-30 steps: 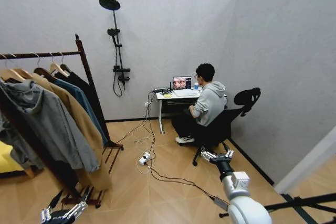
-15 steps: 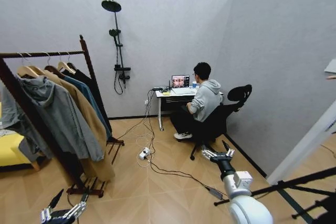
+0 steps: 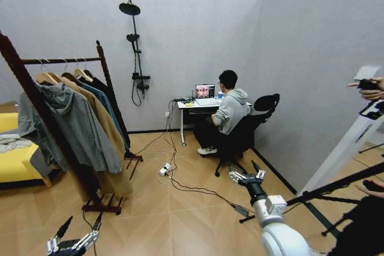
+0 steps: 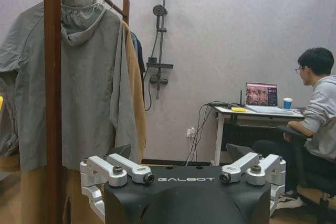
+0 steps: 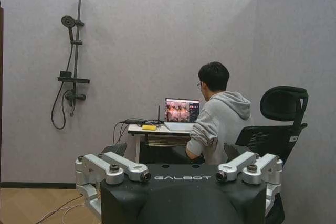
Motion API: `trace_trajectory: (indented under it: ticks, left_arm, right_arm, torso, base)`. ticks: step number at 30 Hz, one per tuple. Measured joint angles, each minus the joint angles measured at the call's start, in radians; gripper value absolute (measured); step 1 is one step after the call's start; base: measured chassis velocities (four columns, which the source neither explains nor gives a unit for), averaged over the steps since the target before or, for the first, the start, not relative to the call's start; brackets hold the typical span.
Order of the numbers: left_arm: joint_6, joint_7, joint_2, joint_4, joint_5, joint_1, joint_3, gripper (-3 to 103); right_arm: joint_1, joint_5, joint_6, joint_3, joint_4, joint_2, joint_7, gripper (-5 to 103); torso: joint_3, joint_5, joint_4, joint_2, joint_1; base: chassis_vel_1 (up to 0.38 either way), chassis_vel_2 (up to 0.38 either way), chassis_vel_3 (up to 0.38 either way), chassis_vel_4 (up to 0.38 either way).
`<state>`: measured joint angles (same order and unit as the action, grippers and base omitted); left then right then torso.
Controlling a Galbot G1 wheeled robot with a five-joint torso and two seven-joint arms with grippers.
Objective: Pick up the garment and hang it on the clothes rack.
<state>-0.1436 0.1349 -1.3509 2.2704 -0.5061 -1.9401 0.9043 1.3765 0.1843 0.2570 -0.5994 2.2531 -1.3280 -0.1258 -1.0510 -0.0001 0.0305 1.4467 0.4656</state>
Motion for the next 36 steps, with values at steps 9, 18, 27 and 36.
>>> trace_trajectory:
  ticks: [9,18,27,36]
  left_arm:
    - [0.0,0.0,0.0,0.0,0.0,0.0,0.0,100]
    - [0.0,0.0,0.0,0.0,0.0,0.0,0.0,100]
    - [0.0,0.0,0.0,0.0,0.0,0.0,0.0,100]
    - [0.0,0.0,0.0,0.0,0.0,0.0,0.0,100]
  right_arm:
    - [-0.004,-0.006,-0.031,0.013,-0.016,0.002,0.014,100]
    - [-0.011,-0.005,-0.033,0.015,-0.035,0.003,0.044,100]
    - [-0.02,0.019,-0.06,0.013,-0.08,0.018,0.108,100]
    - [-0.042,0.092,-0.014,0.012,-0.079,0.024,0.162,100]
  torso:
    - [0.0,0.0002,0.0,0.0,-0.001]
    - [0.0,0.0001,0.0001,0.0,-0.001]
    - [0.0,0.0001,0.0001,0.0,0.001]
    - [0.0,0.0,0.0,0.0,0.0]
  base:
    - [0.213,-0.208,-0.212,0.221]
    - [0.087,-0.068,-0.086,0.097]
    - [-0.016,0.048,0.041,-0.021]
    - [0.0,0.0,0.0,0.0]
